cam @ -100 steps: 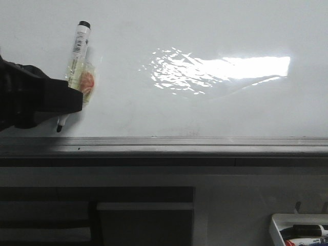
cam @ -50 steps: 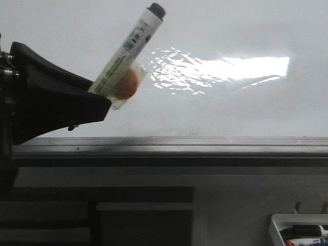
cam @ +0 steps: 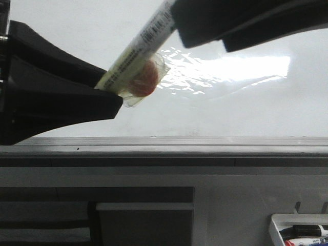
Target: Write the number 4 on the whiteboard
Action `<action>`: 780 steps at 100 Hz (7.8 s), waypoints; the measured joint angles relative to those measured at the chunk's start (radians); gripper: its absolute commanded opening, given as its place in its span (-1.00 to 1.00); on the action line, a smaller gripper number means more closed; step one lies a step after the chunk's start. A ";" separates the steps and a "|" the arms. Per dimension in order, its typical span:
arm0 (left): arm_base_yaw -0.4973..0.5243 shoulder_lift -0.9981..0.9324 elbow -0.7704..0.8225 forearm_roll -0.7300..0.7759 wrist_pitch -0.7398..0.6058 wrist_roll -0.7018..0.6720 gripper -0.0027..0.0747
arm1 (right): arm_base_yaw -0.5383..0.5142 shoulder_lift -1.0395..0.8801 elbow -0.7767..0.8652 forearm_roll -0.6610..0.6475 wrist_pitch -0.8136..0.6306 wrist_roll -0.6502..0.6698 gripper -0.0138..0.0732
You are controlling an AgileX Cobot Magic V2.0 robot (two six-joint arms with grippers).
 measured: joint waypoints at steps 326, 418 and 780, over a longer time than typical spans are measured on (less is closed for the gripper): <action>0.000 -0.323 0.002 -0.171 0.368 -0.201 0.15 | -0.292 0.397 -0.451 -0.033 0.189 -0.034 -0.82; 0.000 -0.064 0.002 -0.165 0.077 -0.201 0.15 | -0.139 0.348 -0.469 0.000 0.377 -0.063 -0.82; 0.029 -0.429 -0.015 -0.572 0.581 -0.466 -0.98 | -0.265 -0.262 0.000 -0.043 -0.030 -0.084 -0.82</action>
